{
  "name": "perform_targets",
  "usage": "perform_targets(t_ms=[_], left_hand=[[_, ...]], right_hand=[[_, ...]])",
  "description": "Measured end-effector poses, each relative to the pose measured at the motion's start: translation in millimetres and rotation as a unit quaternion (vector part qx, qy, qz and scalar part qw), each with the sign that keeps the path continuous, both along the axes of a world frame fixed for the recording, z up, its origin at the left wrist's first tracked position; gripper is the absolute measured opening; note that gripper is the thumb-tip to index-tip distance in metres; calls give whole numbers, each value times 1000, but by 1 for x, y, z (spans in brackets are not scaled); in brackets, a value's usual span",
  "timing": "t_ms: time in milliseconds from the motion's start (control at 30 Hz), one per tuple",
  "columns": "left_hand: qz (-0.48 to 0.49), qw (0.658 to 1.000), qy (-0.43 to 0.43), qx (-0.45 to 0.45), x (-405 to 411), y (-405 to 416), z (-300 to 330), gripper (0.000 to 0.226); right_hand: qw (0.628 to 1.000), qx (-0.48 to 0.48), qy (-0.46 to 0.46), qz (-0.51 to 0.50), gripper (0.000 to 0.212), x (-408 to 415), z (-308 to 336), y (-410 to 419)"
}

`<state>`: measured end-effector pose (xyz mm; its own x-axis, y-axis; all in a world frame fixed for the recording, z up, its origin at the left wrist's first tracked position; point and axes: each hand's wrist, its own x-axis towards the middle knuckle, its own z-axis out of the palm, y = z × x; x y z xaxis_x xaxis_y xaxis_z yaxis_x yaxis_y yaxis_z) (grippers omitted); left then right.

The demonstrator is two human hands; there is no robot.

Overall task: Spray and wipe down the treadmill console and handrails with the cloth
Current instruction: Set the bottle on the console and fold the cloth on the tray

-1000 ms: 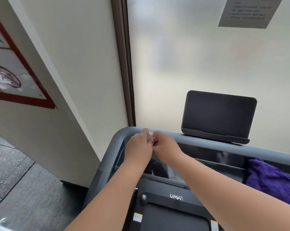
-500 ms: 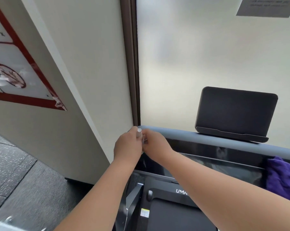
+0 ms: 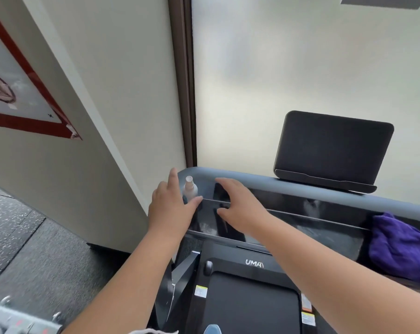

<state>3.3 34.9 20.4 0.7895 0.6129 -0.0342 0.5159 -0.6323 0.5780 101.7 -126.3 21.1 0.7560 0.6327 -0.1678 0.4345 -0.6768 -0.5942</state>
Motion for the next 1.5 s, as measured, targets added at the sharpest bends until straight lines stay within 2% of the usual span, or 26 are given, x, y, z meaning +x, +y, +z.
perform_targets(t_ms=[67, 133, 167, 233, 300, 400, 533, 633, 733, 900, 1100, 1167, 1267, 1367, 1500], left_hand=[[38, 992, -114, 51, -4, -14, 8, 74], [21, 954, -269, 130, -5, -38, 20, 44], [-12, 933, -320, 164, -1, -55, 26, 36], [-92, 900, -378, 196, 16, -96, 34, 30], [-156, 883, -405, 182, 39, -145, 39, 28], [-248, 889, -365, 119, 68, -226, 32, 26], [-321, 934, -154, -15, 96, -314, 9, 26], [-336, 942, -14, -13, 117, -361, -7, 36], [-330, 943, 45, -24, 135, -388, -20, 34], [-249, 960, 41, -119, 158, -412, -34, 43], [-153, 957, 36, -246, 175, -432, -35, 46], [-158, 959, 52, -229, 175, -434, -36, 34], [-209, 966, 59, -139, 171, -434, -33, 8], [-245, 967, 25, -64, 166, -429, -28, 8], [-295, 955, -7, -40, 161, -415, -15, 15]], right_hand=[[998, -5, 5, -56, 75, 3, -6, -40], [993, -13, 20, -117, 71, 5, -11, -81], [990, -18, 20, -142, 69, 8, -14, -101], [984, -24, 1, -176, 64, 13, -17, -140], [977, -20, -31, -210, 60, 21, -14, -179], [959, -47, -98, -260, 58, 34, -6, -240], [938, -98, -137, -305, 62, 49, -1, -317], [933, -140, -128, -304, 71, 58, -1, -363], [929, -171, -127, -302, 65, 68, -5, -393], [936, -167, -96, -294, 49, 80, -17, -416], [942, -139, -94, -292, 44, 84, -32, -422], [943, -140, -99, -284, 45, 84, -36, -422], [947, -133, -108, -272, 32, 86, -40, -423], [956, -59, -111, -266, 8, 87, -38, -422], [966, 32, -114, -229, 12, 84, -22, -418]])
